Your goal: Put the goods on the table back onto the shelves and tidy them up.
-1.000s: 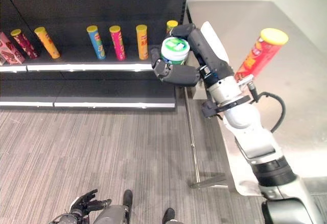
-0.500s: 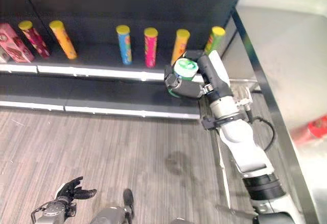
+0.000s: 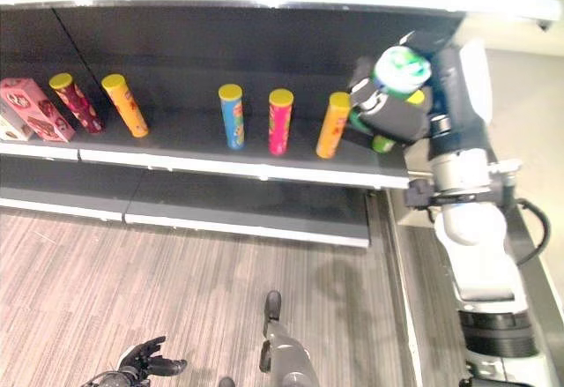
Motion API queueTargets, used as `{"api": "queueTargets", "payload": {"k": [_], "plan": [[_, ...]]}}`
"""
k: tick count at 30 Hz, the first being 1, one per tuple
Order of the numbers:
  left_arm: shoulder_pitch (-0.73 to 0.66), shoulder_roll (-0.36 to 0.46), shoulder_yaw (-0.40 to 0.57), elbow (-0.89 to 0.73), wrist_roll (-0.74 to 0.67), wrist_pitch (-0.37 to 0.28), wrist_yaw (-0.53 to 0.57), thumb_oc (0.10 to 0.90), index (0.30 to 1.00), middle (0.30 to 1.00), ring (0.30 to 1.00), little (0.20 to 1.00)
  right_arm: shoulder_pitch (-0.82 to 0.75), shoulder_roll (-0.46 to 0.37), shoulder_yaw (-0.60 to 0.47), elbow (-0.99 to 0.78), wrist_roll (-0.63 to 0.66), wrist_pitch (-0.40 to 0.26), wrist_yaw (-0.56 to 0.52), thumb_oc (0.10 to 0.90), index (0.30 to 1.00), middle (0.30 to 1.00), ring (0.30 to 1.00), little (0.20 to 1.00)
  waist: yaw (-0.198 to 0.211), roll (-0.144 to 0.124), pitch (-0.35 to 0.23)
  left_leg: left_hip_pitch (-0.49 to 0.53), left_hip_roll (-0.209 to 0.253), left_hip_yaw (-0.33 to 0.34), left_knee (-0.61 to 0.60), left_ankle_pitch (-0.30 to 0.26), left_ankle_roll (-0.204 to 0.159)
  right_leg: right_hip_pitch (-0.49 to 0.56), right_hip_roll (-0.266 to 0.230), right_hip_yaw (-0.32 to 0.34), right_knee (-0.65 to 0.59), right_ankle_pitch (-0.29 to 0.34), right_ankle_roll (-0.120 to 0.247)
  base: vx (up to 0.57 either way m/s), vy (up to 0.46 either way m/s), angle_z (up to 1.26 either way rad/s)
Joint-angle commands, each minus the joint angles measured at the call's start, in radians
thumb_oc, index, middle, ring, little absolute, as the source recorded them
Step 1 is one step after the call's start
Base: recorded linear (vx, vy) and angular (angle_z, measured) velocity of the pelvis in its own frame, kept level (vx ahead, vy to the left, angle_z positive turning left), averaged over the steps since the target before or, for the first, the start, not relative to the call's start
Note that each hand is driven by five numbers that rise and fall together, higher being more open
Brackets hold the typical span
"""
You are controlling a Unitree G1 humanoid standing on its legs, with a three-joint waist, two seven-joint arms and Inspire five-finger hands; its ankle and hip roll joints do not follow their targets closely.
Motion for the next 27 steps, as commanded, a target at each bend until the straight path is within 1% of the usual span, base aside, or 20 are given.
{"api": "queueTargets", "payload": {"k": [1, 2, 3, 4, 6, 7, 8, 9, 10, 11, 12, 13, 14, 15, 17, 19, 20, 22, 26, 27], "plan": [[-0.035, 0.091, -0.017, -0.044, 0.016, -0.037, 0.002, 0.8, 0.9, 0.9, 0.9, 0.9, -0.107, -0.032, -0.075, -0.072, 0.094, -0.125, -0.032, 0.4, 0.3, 0.3, 0.3, 0.3, 0.009, -0.05, -0.065, -0.052, -0.048, -0.016, 0.03, 0.009, -0.025, 0.094, -0.022, 0.015, -0.06, -0.059, 0.144, 0.2, -0.04, 0.04], [-0.031, 0.089, -0.019, -0.05, 0.014, -0.036, -0.004, 0.8, 0.9, 0.9, 0.9, 0.9, -0.099, -0.032, -0.084, -0.078, 0.1, -0.127, -0.031, 0.4, 0.3, 0.3, 0.3, 0.3, 0.008, -0.048, -0.073, -0.049, -0.038, -0.013, 0.049, -0.004, -0.031, 0.109, -0.02, 0.003, -0.063, -0.07, 0.14, 0.28, -0.099, 0.02], [-0.039, 0.087, -0.034, -0.054, 0.011, -0.034, -0.012, 0.8, 0.9, 0.9, 0.9, 0.9, -0.103, -0.041, -0.099, -0.089, 0.147, -0.139, -0.024, 0.4, 0.3, 0.3, 0.3, 0.3, -0.002, -0.047, -0.082, -0.084, 0.0, 0.03, 0.232, 0.042, -0.1, 0.176, -0.006, -0.029, -0.068, -0.11, 0.115, 0.3, -0.098, 0.04], [-0.039, 0.087, -0.034, -0.053, 0.011, -0.034, -0.012, 0.8, 0.9, 0.9, 0.9, 0.9, -0.103, -0.041, -0.099, -0.089, 0.147, -0.139, -0.024, 0.4, 0.3, 0.3, 0.3, 0.3, -0.003, -0.045, -0.084, -0.084, 0.004, 0.028, 0.235, 0.036, -0.101, 0.177, -0.003, -0.03, -0.068, -0.115, 0.117, 0.24, -0.109, 0.16], [-0.044, 0.088, -0.035, -0.061, -0.009, -0.033, -0.012, 0.8, 0.9, 0.9, 0.9, 0.9, -0.116, -0.061, -0.102, -0.083, 0.181, -0.139, -0.027, 0.4, 0.3, 0.3, 0.3, 0.3, 0.003, -0.06, -0.068, -0.178, 0.043, 0.052, 0.478, 0.138, -0.175, 0.23, 0.002, -0.034, -0.068, -0.145, 0.092, 0.11, -0.082, 0.27], [-0.039, 0.089, -0.033, -0.064, -0.02, -0.03, -0.012, 0.8, 0.9, 0.9, 0.9, 0.9, -0.122, -0.059, -0.103, -0.083, 0.198, -0.143, -0.026, 0.4, 0.3, 0.3, 0.3, 0.3, 0.013, -0.064, -0.059, -0.219, 0.05, 0.047, 0.559, 0.164, -0.195, 0.252, 0.011, -0.026, -0.068, -0.167, 0.08, 0.16, -0.081, 0.18], [-0.037, 0.085, -0.032, -0.06, -0.025, -0.027, -0.008, 0.8, 0.9, 0.9, 0.9, 0.9, -0.127, -0.057, -0.1, -0.081, 0.208, -0.144, -0.032, 0.4, 0.3, 0.3, 0.3, 0.3, 0.023, -0.07, -0.052, -0.244, 0.054, 0.048, 0.606, 0.179, -0.192, 0.268, 0.011, -0.023, -0.068, -0.177, 0.072, 0.14, -0.059, -0.11], [-0.034, 0.079, -0.028, -0.056, -0.038, -0.021, -0.004, 0.8, 0.9, 0.9, 0.9, 0.9, -0.127, -0.054, -0.113, -0.088, 0.234, -0.146, -0.034, 0.4, 0.3, 0.3, 0.3, 0.3, 0.034, -0.088, -0.035, -0.313, 0.097, 0.074, 0.564, 0.151, -0.153, 0.287, -0.007, -0.017, -0.068, -0.185, 0.075, 0.1, -0.026, -0.12], [-0.035, 0.079, -0.029, -0.055, -0.038, -0.021, -0.004, 0.8, 0.9, 0.9, 0.9, 0.9, -0.126, -0.054, -0.114, -0.089, 0.235, -0.146, -0.034, 0.4, 0.3, 0.3, 0.3, 0.3, 0.037, -0.087, -0.035, -0.31, 0.098, 0.078, 0.563, 0.148, -0.151, 0.288, -0.006, -0.014, -0.068, -0.187, 0.077, 0.09, 0.003, -0.23], [-0.034, 0.076, -0.023, -0.054, -0.048, -0.019, -0.001, 0.8, 0.9, 0.9, 0.9, 0.9, -0.123, -0.061, -0.123, -0.096, 0.235, -0.149, -0.036, 0.4, 0.3, 0.3, 0.3, 0.3, 0.04, -0.097, -0.033, -0.324, 0.113, 0.084, 0.493, 0.108, -0.134, 0.291, -0.02, -0.012, -0.068, -0.185, 0.086, 0.06, 0.026, -0.28], [-0.034, 0.076, -0.023, -0.054, -0.049, -0.019, -0.001, 0.8, 0.9, 0.9, 0.9, 0.9, -0.121, -0.061, -0.124, -0.096, 0.235, -0.149, -0.036, 0.4, 0.3, 0.3, 0.3, 0.3, 0.045, -0.098, -0.033, -0.314, 0.112, 0.09, 0.481, 0.108, -0.132, 0.294, -0.022, -0.008, -0.068, -0.187, 0.088, 0.17, 0.087, -0.25], [-0.034, 0.078, -0.021, -0.049, -0.052, -0.021, 0.008, 0.8, 0.9, 0.9, 0.9, 0.9, -0.114, -0.055, -0.135, -0.107, 0.252, -0.161, -0.041, 0.4, 0.3, 0.3, 0.3, 0.3, 0.057, -0.101, -0.037, -0.319, 0.116, 0.058, 0.279, 0.102, -0.124, 0.294, -0.032, 0.012, -0.068, -0.191, 0.104, 0.13, 0.075, -0.26], [-0.034, 0.078, -0.021, -0.049, -0.052, -0.021, 0.008, 0.8, 0.9, 0.9, 0.9, 0.9, -0.114, -0.054, -0.136, -0.108, 0.252, -0.161, -0.041, 0.4, 0.3, 0.3, 0.3, 0.3, 0.058, -0.102, -0.037, -0.315, 0.114, 0.059, 0.271, 0.107, -0.124, 0.294, -0.033, 0.012, -0.068, -0.191, 0.104, 0.2, 0.197, -0.23], [-0.02, 0.082, -0.011, -0.031, -0.069, -0.021, 0.021, 0.8, 0.9, 0.9, 0.9, 0.9, -0.139, -0.026, -0.113, -0.126, 0.279, -0.177, -0.028, 0.4, 0.3, 0.3, 0.3, 0.3, 0.071, -0.087, -0.049, -0.297, 0.097, -0.001, 0.16, 0.131, -0.116, 0.301, -0.039, 0.047, -0.068, -0.198, 0.105, 0.14, 0.165, -0.43], [-0.009, 0.089, -0.009, -0.04, -0.068, -0.024, 0.013, 0.8, 0.9, 0.9, 0.9, 0.9, -0.15, -0.007, -0.101, -0.112, 0.29, -0.18, -0.024, 0.4, 0.3, 0.3, 0.3, 0.3, 0.069, -0.081, -0.068, -0.243, 0.081, 0.003, 0.07, 0.135, -0.103, 0.294, -0.047, 0.06, -0.068, -0.188, 0.113, 0.13, 0.195, -0.69], [-0.011, 0.093, -0.01, -0.04, -0.065, -0.024, 0.011, 0.8, 0.9, 0.9, 0.9, 0.9, -0.155, -0.011, -0.097, -0.106, 0.293, -0.175, -0.027, 0.4, 0.3, 0.3, 0.3, 0.3, 0.069, -0.081, -0.072, -0.231, 0.075, 0.019, 0.044, 0.151, -0.102, 0.286, -0.052, 0.064, -0.068, -0.177, 0.115, 0.03, 0.171, -0.5], [-0.013, 0.103, -0.017, -0.017, -0.049, -0.022, 0.012, 0.8, 0.9, 0.9, 0.9, 0.9, -0.213, -0.038, -0.031, -0.061, 0.296, -0.154, -0.025, 0.4, 0.3, 0.3, 0.3, 0.3, 0.077, -0.081, -0.088, -0.194, 0.065, 0.043, -0.002, 0.147, -0.092, 0.278, -0.06, 0.079, -0.068, -0.179, 0.126, 0.03, 0.169, -0.18], [-0.014, 0.107, -0.01, -0.009, -0.056, -0.023, 0.017, 0.8, 0.9, 0.9, 0.9, 0.9, -0.258, -0.074, 0.022, -0.028, 0.274, -0.133, -0.029, 0.4, 0.3, 0.3, 0.3, 0.3, 0.087, -0.086, -0.091, -0.191, 0.055, 0.052, -0.002, 0.139, -0.084, 0.274, -0.068, 0.087, -0.068, -0.174, 0.134, 0.03, 0.162, -0.29], [-0.013, 0.108, -0.009, -0.002, -0.059, -0.025, 0.02, 0.8, 0.9, 0.9, 0.9, 0.9, -0.317, -0.099, 0.078, 0.017, 0.274, -0.12, -0.026, 0.4, 0.3, 0.3, 0.3, 0.3, 0.094, -0.091, -0.091, -0.189, 0.051, 0.061, -0.002, 0.136, -0.08, 0.271, -0.073, 0.091, -0.068, -0.171, 0.14, 0.01, 0.071, -0.19], [-0.012, 0.115, -0.015, 0.005, -0.062, -0.026, 0.02, 0.8, 0.9, 0.9, 0.9, 0.9, -0.365, -0.137, 0.129, 0.067, 0.265, -0.099, -0.023, 0.4, 0.3, 0.3, 0.3, 0.3, 0.103, -0.101, -0.093, -0.189, 0.046, 0.061, -0.002, 0.134, -0.078, 0.273, -0.079, 0.094, -0.068, -0.169, 0.144, 0.01, 0.056, -0.03]]}}
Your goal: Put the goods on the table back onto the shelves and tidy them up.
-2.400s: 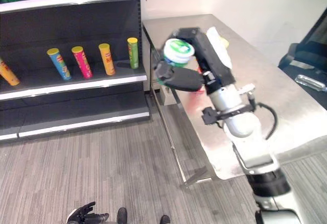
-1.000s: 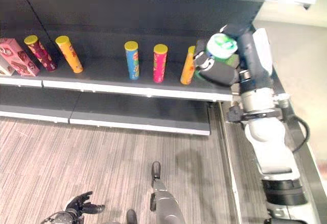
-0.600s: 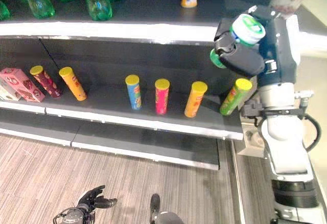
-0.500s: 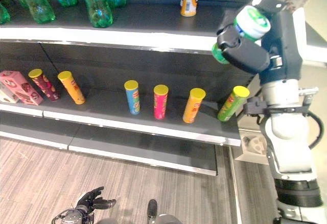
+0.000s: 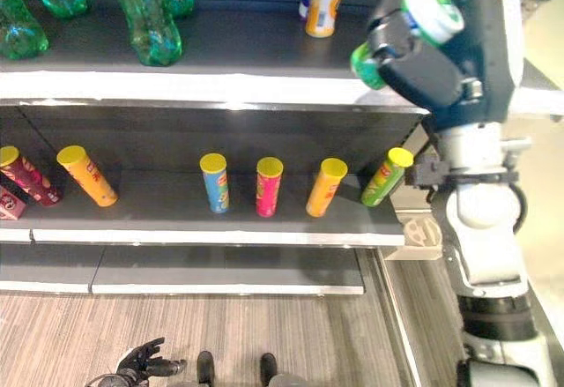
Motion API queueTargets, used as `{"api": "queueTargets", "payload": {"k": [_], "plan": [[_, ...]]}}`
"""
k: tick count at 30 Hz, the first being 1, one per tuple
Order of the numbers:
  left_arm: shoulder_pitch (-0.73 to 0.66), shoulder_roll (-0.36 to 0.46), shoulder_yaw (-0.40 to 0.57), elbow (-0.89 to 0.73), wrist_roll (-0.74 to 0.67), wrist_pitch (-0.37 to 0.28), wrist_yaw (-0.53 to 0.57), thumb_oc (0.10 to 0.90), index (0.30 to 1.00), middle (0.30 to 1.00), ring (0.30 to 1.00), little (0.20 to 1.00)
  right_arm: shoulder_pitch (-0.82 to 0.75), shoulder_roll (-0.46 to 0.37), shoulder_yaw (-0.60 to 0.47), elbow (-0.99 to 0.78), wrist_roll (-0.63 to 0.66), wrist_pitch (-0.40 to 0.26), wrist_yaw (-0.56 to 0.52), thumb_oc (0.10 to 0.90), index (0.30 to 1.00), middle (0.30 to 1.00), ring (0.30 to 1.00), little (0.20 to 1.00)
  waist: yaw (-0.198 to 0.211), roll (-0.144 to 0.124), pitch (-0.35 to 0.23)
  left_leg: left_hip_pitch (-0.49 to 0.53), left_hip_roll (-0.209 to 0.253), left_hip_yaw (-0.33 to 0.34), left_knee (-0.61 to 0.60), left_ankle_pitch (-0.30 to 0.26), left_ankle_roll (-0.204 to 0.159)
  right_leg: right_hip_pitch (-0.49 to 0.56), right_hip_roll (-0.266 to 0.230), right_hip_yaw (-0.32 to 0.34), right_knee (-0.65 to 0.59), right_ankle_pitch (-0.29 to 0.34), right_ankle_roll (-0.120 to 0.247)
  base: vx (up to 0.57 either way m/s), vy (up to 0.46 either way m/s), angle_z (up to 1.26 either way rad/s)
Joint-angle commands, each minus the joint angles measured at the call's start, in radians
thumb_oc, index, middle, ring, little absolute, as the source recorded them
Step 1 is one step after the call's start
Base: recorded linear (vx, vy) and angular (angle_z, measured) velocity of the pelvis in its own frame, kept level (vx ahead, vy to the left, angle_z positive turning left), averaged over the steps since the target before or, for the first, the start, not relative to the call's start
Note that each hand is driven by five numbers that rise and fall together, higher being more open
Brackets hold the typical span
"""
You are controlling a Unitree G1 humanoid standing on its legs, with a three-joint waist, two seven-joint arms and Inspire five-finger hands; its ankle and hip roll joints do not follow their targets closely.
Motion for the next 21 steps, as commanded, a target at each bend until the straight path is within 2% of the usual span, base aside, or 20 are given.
{"api": "queueTargets", "payload": {"k": [1, 5, 9, 13, 15, 21], "plan": [[-0.009, 0.063, -0.042, 0.031, 0.0, -0.027, 0.009, 0.8, 0.9, 0.9, 0.9, 0.9, -0.23, -0.075, 0.029, 0.099, 0.007, -0.028, -0.025, 0.4, 0.3, 0.3, 0.3, 0.3, 0.075, -0.042, -0.089, 0.078, 0.01, -0.01, 0.003, -0.13, -0.039, -0.029, -0.047, -0.056, 0.006, -0.026, 0.101, 0.01, 0.071, 0.02], [-0.003, 0.073, -0.05, 0.041, -0.014, -0.029, 0.007, 0.8, 0.9, 0.9, 0.9, 0.9, -0.344, -0.146, 0.147, 0.251, 0.027, 0.002, -0.011, 0.4, 0.3, 0.3, 0.3, 0.3, 0.089, -0.059, -0.094, 0.083, 0.004, -0.019, 0.003, -0.133, -0.036, -0.017, -0.054, -0.058, 0.006, -0.028, 0.105, 0.01, 0.032, 0.1], [-0.001, 0.076, -0.054, 0.045, -0.03, -0.032, 0.008, 0.8, 0.9, 0.9, 0.9, 0.9, -0.402, -0.158, 0.199, 0.348, 0.074, 0.009, -0.009, 0.4, 0.3, 0.3, 0.3, 0.3, 0.095, -0.064, -0.095, 0.086, 0.005, -0.023, 0.003, -0.133, -0.036, -0.009, -0.057, -0.063, 0.006, -0.031, 0.106, 0.0, 0.008, 0.03], [-0.001, 0.075, -0.053, 0.045, -0.03, -0.032, 0.008, 0.8, 0.9, 0.9, 0.9, 0.9, -0.406, -0.159, 0.202, 0.35, 0.074, 0.008, -0.008, 0.4, 0.3, 0.3, 0.3, 0.3, 0.094, -0.063, -0.094, 0.086, 0.005, -0.023, 0.003, -0.133, -0.036, -0.008, -0.057, -0.064, 0.006, -0.031, 0.106, 0.01, 0.003, 0.0], [0.006, 0.072, -0.057, 0.045, -0.041, -0.031, 0.008, 0.8, 0.9, 0.9, 0.9, 0.9, -0.389, -0.172, 0.179, 0.408, 0.099, 0.011, -0.011, 0.4, 0.3, 0.3, 0.3, 0.3, 0.091, -0.067, -0.096, 0.094, 0.005, -0.029, 0.003, -0.138, -0.035, 0.006, -0.061, -0.072, 0.006, -0.039, 0.106, 0.04, 0.009, 0.02], [-0.001, 0.07, -0.058, 0.054, -0.03, -0.028, 0.005, 0.8, 0.9, 0.9, 0.9, 0.9, -0.354, -0.201, 0.158, 0.427, 0.05, 0.018, -0.024, 0.4, 0.3, 0.3, 0.3, 0.3, 0.077, -0.062, -0.098, 0.095, 0.01, -0.027, 0.003, -0.139, -0.038, 0.006, -0.059, -0.07, 0.006, -0.047, 0.106, 0.0, -0.002, 0.02]]}}
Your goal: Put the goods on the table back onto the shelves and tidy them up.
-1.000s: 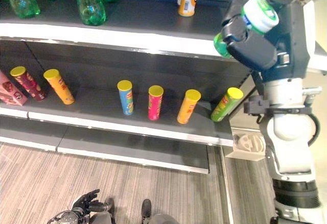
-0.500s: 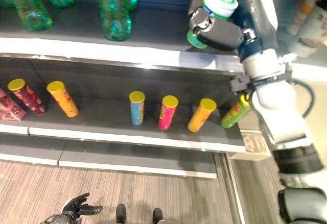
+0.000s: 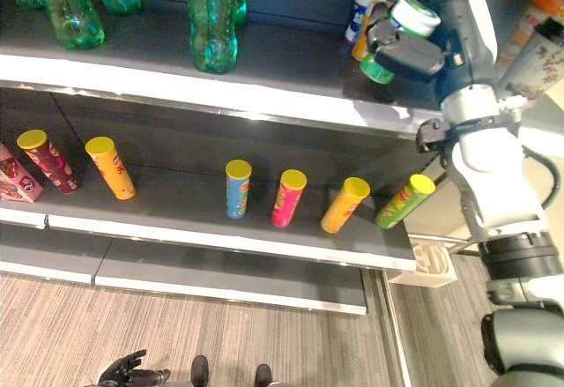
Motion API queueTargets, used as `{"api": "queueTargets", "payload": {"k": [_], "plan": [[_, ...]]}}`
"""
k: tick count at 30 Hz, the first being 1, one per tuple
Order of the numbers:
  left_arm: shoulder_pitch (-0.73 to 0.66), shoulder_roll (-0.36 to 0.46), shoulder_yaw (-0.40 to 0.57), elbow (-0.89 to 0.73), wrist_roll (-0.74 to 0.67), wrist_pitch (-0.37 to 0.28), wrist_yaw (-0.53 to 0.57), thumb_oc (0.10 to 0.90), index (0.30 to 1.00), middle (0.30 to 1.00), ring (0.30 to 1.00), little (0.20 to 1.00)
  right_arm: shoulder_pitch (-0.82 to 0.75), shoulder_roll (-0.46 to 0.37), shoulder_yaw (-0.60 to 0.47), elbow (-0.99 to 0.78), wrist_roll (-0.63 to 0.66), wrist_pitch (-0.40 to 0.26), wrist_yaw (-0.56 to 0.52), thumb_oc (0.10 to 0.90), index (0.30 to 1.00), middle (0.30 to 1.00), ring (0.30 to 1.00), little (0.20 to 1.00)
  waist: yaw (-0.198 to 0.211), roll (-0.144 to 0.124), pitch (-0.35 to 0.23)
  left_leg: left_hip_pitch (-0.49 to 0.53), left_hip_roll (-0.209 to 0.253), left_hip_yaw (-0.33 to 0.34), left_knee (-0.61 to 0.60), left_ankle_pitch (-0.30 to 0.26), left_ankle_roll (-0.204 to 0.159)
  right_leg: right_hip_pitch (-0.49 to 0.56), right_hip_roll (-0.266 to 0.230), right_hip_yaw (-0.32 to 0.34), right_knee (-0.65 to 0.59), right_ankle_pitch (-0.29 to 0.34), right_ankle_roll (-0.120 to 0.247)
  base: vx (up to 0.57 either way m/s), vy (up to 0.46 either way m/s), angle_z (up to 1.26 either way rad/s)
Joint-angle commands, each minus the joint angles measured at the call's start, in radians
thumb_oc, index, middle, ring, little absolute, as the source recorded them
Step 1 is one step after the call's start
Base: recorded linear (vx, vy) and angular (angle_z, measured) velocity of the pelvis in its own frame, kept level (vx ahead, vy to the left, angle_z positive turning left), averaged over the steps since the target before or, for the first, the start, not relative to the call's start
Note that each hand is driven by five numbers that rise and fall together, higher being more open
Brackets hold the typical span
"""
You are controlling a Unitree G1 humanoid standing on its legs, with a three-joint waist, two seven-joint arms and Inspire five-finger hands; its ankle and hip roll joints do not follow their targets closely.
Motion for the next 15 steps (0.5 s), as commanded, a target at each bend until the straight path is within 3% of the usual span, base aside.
{"api": "queueTargets", "payload": {"k": [1, 7, 15], "plan": [[-0.041, 0.021, -0.047, 0.026, -0.002, -0.028, 0.007, 0.8, 0.9, 0.9, 0.9, 0.9, -0.095, -0.076, -0.055, 0.003, 0.003, -0.067, -0.045, 0.4, 0.3, 0.3, 0.3, 0.3, 0.034, -0.002, -0.085, 0.074, 0.024, -0.003, 0.004, -0.129, -0.051, -0.025, -0.048, -0.046, 0.013, -0.036, 0.083, 0.0, 0.0, 0.0], [-0.041, 0.021, -0.047, 0.026, -0.002, -0.028, 0.007, 0.8, 0.9, 0.9, 0.9, 0.9, -0.095, -0.076, -0.055, 0.003, 0.003, -0.067, -0.045, 0.4, 0.3, 0.3, 0.3, 0.3, 0.034, -0.002, -0.085, 0.074, 0.024, -0.003, 0.004, -0.129, -0.051, -0.025, -0.048, -0.046, 0.013, -0.036, 0.083, 0.0, 0.0, 0.0], [-0.065, 0.026, -0.064, 0.053, -0.02, -0.029, 0.013, 0.8, 0.9, 0.9, 0.9, 0.9, -0.219, -0.088, 0.041, 0.096, 0.024, -0.047, -0.031, 0.4, 0.3, 0.3, 0.3, 0.3, 0.017, 0.026, -0.093, 0.078, 0.028, 0.005, 0.004, -0.132, -0.057, -0.018, -0.045, -0.042, 0.013, -0.045, 0.08, 0.01, -0.022, -0.01]]}}
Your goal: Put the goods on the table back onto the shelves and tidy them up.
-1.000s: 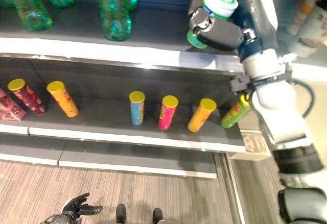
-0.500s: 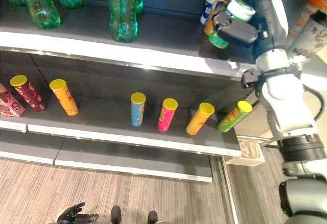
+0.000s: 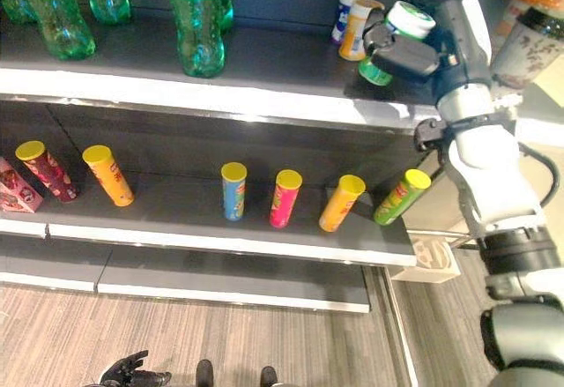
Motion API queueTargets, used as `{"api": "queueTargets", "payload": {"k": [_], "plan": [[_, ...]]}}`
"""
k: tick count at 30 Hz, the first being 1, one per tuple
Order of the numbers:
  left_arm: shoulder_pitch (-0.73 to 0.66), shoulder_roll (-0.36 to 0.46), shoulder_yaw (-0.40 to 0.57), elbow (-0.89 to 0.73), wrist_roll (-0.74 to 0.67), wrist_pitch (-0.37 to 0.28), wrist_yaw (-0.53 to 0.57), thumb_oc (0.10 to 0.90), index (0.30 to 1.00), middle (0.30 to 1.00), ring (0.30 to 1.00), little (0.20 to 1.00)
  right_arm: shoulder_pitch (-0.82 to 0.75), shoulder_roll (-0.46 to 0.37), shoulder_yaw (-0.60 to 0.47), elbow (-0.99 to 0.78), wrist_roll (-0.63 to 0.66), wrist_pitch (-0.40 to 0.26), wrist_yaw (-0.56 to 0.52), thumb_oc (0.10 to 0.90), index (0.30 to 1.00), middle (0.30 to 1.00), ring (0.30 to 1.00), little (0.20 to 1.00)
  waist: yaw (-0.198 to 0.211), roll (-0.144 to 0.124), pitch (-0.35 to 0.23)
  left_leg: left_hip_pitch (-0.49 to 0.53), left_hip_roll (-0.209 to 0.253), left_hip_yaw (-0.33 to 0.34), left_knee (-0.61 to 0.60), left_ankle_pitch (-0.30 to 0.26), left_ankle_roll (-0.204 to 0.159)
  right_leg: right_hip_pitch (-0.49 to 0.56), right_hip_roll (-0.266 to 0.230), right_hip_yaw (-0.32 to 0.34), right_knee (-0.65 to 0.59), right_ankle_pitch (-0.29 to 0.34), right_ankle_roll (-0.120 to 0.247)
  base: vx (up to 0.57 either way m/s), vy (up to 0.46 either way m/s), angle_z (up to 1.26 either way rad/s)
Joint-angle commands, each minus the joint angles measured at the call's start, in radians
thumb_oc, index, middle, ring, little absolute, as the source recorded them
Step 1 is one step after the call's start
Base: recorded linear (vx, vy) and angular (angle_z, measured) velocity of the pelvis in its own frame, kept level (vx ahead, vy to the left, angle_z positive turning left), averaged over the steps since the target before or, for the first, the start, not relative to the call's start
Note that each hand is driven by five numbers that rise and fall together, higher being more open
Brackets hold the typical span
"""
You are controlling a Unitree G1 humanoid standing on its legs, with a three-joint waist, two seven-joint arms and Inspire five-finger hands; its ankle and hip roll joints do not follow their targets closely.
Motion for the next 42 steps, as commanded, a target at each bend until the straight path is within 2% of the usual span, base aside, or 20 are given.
{"api": "queueTargets", "payload": {"k": [1, 9, 28, 42], "plan": [[-0.05, 0.029, -0.057, 0.038, -0.018, -0.03, 0.012, 0.8, 0.9, 0.9, 0.9, 0.9, -0.161, -0.089, -0.01, 0.026, 0.026, -0.057, -0.03, 0.4, 0.3, 0.3, 0.3, 0.3, 0.03, -0.018, -0.07, 0.077, 0.027, -0.002, 0.005, -0.131, -0.057, -0.017, -0.045, -0.049, 0.013, -0.045, 0.08, 0.0, 0.0, 0.0], [-0.05, 0.027, -0.062, 0.046, -0.018, -0.03, 0.012, 0.8, 0.9, 0.9, 0.9, 0.9, -0.171, -0.086, -0.004, 0.041, 0.036, -0.055, -0.026, 0.4, 0.3, 0.3, 0.3, 0.3, 0.028, -0.014, -0.071, 0.078, 0.027, -0.003, 0.005, -0.132, -0.057, -0.015, -0.043, -0.049, 0.013, -0.048, 0.08, 0.0, -0.001, 0.0], [-0.056, 0.026, -0.042, 0.066, 0.014, -0.024, 0.01, 0.8, 0.9, 0.9, 0.9, 0.9, -0.025, -0.064, -0.112, -0.034, 0.03, -0.069, -0.026, 0.4, 0.3, 0.3, 0.3, 0.3, 0.04, -0.048, -0.061, 0.08, 0.033, -0.001, 0.005, -0.14, -0.056, -0.007, -0.042, -0.064, 0.013, -0.053, 0.081, 0.0, 0.0, 0.0], [-0.057, 0.026, -0.041, 0.062, 0.011, -0.023, 0.012, 0.8, 0.9, 0.9, 0.9, 0.9, -0.031, -0.063, -0.091, -0.014, 0.019, -0.054, -0.015, 0.4, 0.3, 0.3, 0.3, 0.3, 0.034, -0.042, -0.06, 0.09, 0.036, 0.003, 0.005, -0.143, -0.06, 0.001, -0.039, -0.066, 0.013, -0.061, 0.077, 0.0, 0.0, 0.0]]}}
